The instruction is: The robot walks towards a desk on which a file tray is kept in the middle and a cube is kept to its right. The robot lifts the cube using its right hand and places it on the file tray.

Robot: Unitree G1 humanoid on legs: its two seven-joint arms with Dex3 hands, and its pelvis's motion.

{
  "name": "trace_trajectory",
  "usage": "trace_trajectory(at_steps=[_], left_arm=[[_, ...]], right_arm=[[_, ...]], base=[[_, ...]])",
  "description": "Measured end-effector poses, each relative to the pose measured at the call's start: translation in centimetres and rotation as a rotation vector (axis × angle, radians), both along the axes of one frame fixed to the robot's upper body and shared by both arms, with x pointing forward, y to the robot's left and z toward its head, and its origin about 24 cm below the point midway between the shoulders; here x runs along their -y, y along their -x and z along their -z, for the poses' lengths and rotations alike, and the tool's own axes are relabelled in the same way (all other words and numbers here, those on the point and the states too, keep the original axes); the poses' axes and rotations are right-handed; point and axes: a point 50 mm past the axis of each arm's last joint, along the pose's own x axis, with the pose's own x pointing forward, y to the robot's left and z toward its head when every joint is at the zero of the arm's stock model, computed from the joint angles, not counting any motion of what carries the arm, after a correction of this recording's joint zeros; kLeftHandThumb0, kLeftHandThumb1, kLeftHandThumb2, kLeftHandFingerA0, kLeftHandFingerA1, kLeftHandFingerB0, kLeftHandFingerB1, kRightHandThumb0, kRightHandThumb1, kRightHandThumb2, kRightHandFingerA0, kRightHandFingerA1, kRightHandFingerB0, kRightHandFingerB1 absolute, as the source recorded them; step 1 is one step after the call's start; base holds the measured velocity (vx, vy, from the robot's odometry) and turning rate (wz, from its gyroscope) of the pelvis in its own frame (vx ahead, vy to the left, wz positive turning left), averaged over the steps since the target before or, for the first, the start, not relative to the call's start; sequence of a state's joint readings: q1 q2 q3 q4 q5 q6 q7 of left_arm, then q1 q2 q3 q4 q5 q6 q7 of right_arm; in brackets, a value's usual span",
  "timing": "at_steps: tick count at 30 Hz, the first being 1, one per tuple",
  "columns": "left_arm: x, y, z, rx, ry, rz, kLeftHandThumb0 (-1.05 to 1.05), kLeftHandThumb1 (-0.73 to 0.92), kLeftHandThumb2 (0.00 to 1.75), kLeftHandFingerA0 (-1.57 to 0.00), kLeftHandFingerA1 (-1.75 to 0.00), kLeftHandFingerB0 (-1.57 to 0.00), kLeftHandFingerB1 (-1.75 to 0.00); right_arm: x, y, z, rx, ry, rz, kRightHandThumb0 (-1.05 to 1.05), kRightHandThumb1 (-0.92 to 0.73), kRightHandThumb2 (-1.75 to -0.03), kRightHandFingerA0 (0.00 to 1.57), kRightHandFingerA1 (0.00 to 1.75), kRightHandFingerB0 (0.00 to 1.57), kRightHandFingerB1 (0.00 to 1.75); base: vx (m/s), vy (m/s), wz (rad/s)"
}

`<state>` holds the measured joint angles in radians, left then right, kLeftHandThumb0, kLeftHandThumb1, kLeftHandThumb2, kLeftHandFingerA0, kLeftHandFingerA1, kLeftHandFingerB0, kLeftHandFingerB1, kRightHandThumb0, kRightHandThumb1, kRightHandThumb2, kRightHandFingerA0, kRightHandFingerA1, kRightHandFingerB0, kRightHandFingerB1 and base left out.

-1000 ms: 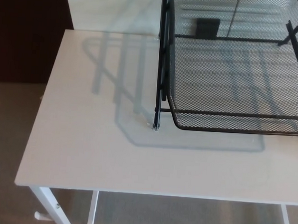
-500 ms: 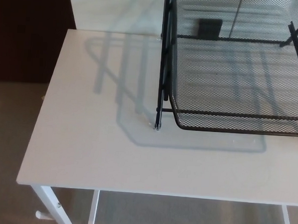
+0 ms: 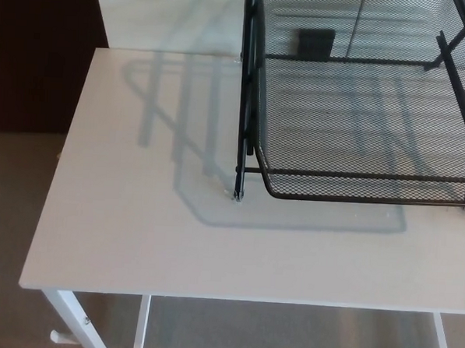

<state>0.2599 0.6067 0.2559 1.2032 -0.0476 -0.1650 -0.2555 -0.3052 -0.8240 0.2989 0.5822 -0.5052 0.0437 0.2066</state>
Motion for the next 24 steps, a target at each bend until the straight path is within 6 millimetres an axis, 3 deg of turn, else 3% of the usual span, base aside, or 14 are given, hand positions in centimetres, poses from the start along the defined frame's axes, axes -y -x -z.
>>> trace_trajectory(at_steps=[1,2,3,5,6,9,10,15,16,21,22,23,24], left_arm=[[0.0,0.0,0.0,0.002,0.001,0.001,-0.98,0.84,0.84,-0.55,-1.12,-0.31,-0.95],[0.1,0.0,0.1,0.002,0.001,0.001,-0.98,0.83,0.85,-0.54,-1.13,-0.31,-0.95],[0.1,-0.1,0.1,0.004,0.002,0.0,-0.99,0.83,0.86,-0.53,-1.14,-0.29,-0.97],[0.2,-0.1,0.2,0.006,0.004,0.001,-0.99,0.83,0.87,-0.52,-1.13,-0.29,-0.96],[0.2,-0.1,0.2,0.006,0.004,0.001,-0.96,0.81,0.87,-0.54,-1.13,-0.29,-0.94],[0.3,-0.1,0.2,0.011,0.002,-0.003,-0.96,0.81,0.87,-0.52,-1.13,-0.28,-0.95],[0.3,-0.1,0.2,0.013,0.001,-0.004,-0.99,0.81,0.85,-0.51,-1.13,-0.29,-0.95],[0.2,-0.2,0.1,0.022,-0.006,-0.012,-0.99,0.84,0.83,-0.51,-1.1,-0.29,-0.92],[0.2,-0.1,0.1,0.022,-0.007,-0.013,-1.01,0.85,0.82,-0.51,-1.11,-0.3,-0.93],[0.2,0.0,0.1,0.018,-0.009,-0.013,-0.99,0.85,0.81,-0.54,-1.04,-0.31,-0.87],[0.2,0.1,0.1,0.017,-0.009,-0.014,-0.99,0.85,0.81,-0.53,-1.08,-0.3,-0.91],[0.2,0.1,0.1,0.017,-0.009,-0.014,-1.0,0.86,0.81,-0.52,-1.08,-0.3,-0.91],[0.2,0.1,0.1,0.015,-0.008,-0.014,-1.0,0.86,0.81,-0.51,-1.08,-0.3,-0.91]], right_arm=[[-0.1,0.0,0.1,0.023,-0.003,0.001,-0.54,-0.59,-0.58,0.0,0.28,0.26,0.3],[-0.2,-0.1,0.2,0.039,-0.009,0.003,-0.58,-0.44,-0.78,0.01,0.3,0.2,0.43],[-0.5,-0.1,0.3,0.064,-0.017,0.004,-0.61,-0.46,-0.8,0.02,0.32,0.19,0.44],[-0.6,-0.2,0.4,0.091,-0.014,0.004,-0.63,-0.46,-0.79,0.02,0.33,0.19,0.42],[-0.6,-0.3,0.4,0.107,-0.011,0.005,-0.53,-0.59,-0.59,0.07,0.3,0.25,0.3],[-0.8,-0.4,0.5,0.161,-0.003,0.003,-0.54,-0.61,-0.58,0.06,0.33,0.24,0.3],[-0.9,-0.5,0.5,0.168,-0.001,0.001,-0.33,-0.43,-0.97,0.05,0.54,0.0,0.46],[-1.1,-0.7,0.5,0.216,0.034,-0.031,-0.33,-0.42,-0.97,0.05,0.54,0.01,0.46],[-1.1,-0.7,0.5,0.223,0.041,-0.038,-0.63,-0.48,-0.78,0.04,0.42,0.18,0.41],[-1.0,-0.7,0.5,0.246,0.059,-0.051,-0.62,-0.46,-0.78,0.03,0.37,0.16,0.41],[-1.0,-0.8,0.5,0.248,0.058,-0.053,-0.58,-0.6,-0.58,0.06,0.35,0.22,0.29],[-1.0,-0.9,0.4,0.25,0.058,-0.055,-0.33,-0.38,-0.94,0.06,0.55,0.0,0.46],[-1.1,-1.0,0.3,0.252,0.059,-0.057,-0.63,-0.46,-0.76,0.05,0.37,0.15,0.4]], base=[[0.0,0.0,0.0],[0.0,0.0,0.0],[0.0,0.0,0.0],[0.0,0.0,0.0],[0.0,0.0,0.0],[0.0,0.0,0.0],[0.0,0.0,0.0],[0.0,0.0,0.0],[0.0,0.0,0.0],[0.0,0.0,0.0],[0.0,0.0,0.0],[0.0,0.0,0.0],[0.0,0.0,0.0]])
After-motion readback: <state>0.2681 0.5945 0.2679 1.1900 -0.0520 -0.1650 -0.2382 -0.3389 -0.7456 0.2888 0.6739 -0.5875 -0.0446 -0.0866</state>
